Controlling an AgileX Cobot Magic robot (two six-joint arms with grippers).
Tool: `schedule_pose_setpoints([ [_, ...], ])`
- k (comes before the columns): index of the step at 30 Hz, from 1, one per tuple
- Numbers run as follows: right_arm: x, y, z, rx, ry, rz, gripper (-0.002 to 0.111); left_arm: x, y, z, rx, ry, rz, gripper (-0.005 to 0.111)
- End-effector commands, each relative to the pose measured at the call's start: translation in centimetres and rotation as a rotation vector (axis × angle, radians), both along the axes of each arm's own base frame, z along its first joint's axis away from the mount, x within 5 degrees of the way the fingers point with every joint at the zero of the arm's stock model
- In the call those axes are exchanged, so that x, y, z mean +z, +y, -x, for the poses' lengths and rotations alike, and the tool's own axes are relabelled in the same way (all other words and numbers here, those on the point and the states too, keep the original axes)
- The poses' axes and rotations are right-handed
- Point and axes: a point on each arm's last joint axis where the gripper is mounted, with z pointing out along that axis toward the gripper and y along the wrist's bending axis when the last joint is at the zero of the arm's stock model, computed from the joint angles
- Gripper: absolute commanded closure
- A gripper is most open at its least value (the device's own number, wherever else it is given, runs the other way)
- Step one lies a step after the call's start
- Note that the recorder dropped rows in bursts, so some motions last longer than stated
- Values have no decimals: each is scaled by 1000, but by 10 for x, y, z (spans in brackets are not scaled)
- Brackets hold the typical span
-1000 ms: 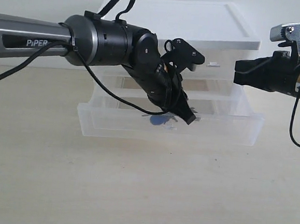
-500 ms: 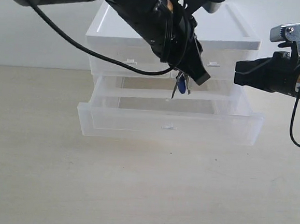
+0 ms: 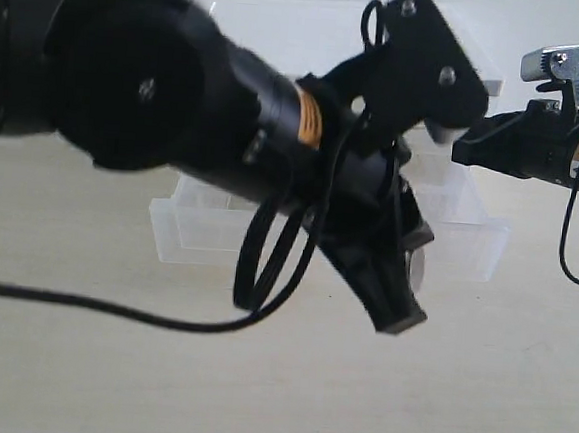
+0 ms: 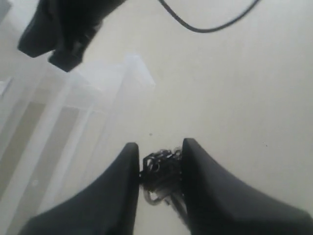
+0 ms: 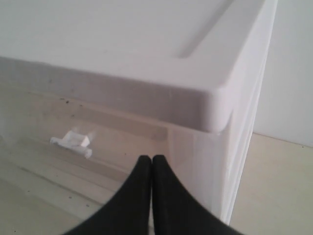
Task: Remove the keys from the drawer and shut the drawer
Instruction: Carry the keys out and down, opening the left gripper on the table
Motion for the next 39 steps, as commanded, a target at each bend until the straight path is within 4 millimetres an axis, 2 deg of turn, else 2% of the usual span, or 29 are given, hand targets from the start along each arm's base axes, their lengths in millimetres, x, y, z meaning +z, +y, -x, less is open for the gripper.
schedule_pose_setpoints([
  [1, 1, 0, -1, -7, -3, -6, 108, -42, 6, 3, 9, 5, 12, 102],
  [4, 1, 0, -1, -7, -3, -6, 108, -71, 11, -10, 23, -29, 0, 102],
  [8, 0, 0, -1, -8, 1, -1, 108, -100, 12, -30, 48, -53, -7, 102],
  [16, 0, -1, -1, -8, 0, 3, 108, -140, 11, -50, -13, -142, -79, 102],
  [22, 0, -1, -1, -8, -1, 7, 108, -141, 15, -57, 6, -164, -60, 102],
  [24, 0, -1, -1, -8, -1, 7, 108, -140, 16, -58, 10, -171, -53, 98],
  [26, 0, -1, -1, -10, 1, 9, 108, -140, 16, -59, 11, -172, -52, 86],
  [30, 0, -1, -1, -10, 1, 9, 108, -139, 16, -58, 11, -172, -52, 55],
  [32, 0, -1, -1, -10, 1, 9, 108, -139, 16, -58, 9, -174, -54, 49],
  [35, 0, -1, -1, -10, 1, 9, 108, -136, 16, -58, 6, -181, -51, 53],
  [37, 0, -1, -1, -11, 2, 10, 108, -133, 17, -57, 4, -178, -55, 62],
  [39, 0, -1, -1, -11, 2, 10, 108, -129, 17, -55, 2, -175, -58, 77],
])
